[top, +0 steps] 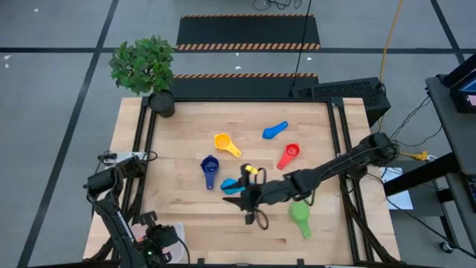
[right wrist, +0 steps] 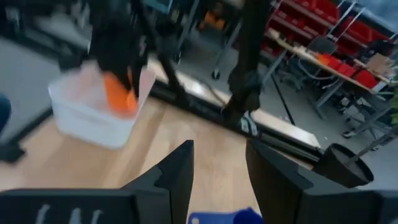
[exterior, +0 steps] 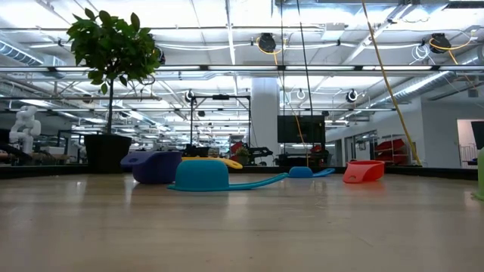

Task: Nest measuring cups in basket
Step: Put the orange measuring cup into the white bin

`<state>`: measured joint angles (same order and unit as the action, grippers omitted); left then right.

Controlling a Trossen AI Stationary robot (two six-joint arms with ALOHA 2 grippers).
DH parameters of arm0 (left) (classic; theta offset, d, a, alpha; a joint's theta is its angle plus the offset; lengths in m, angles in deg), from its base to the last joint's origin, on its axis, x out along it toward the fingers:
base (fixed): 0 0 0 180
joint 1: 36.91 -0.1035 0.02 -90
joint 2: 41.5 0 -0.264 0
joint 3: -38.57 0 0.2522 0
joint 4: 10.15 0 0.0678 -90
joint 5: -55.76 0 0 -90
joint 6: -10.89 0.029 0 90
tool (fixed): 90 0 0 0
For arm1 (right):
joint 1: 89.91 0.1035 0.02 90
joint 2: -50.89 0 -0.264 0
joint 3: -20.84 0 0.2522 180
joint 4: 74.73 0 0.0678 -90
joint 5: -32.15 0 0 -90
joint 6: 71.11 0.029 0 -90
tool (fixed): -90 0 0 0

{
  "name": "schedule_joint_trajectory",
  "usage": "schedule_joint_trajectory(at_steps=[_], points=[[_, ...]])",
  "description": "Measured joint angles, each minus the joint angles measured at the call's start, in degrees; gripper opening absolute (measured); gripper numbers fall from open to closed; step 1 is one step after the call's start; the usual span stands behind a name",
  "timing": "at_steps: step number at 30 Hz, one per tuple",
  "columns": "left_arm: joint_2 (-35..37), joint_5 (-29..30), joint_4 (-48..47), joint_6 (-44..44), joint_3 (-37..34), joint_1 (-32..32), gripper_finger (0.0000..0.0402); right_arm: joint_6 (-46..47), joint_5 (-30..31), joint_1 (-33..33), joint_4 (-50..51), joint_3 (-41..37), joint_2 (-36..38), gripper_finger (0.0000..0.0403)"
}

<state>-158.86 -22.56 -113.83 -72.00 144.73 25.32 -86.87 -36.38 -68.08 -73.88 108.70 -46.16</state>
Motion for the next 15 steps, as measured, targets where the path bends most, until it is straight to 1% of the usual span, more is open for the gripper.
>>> schedule_joint_trajectory(at_steps=[4,8,10,15], points=[[-1.7,-1.2,-0.4,2.5,0.0,-0.7,0.0011,2.5,3.9,0.0,-3.9,-3.7,2.9,0.0141],[-1.9,-1.8,-0.2,4.0,0.1,-1.2,0.0011,4.1,8.8,-0.1,-6.0,-6.1,3.6,0.0141],[-1.9,-1.8,-0.1,4.8,0.4,-1.4,0.0011,4.1,10.0,-0.5,-6.5,-6.9,3.6,0.0141],[-1.9,-1.8,0.0,6.5,0.5,-2.2,0.0011,3.4,10.1,-2.2,-6.6,-7.9,3.5,0.0141]])
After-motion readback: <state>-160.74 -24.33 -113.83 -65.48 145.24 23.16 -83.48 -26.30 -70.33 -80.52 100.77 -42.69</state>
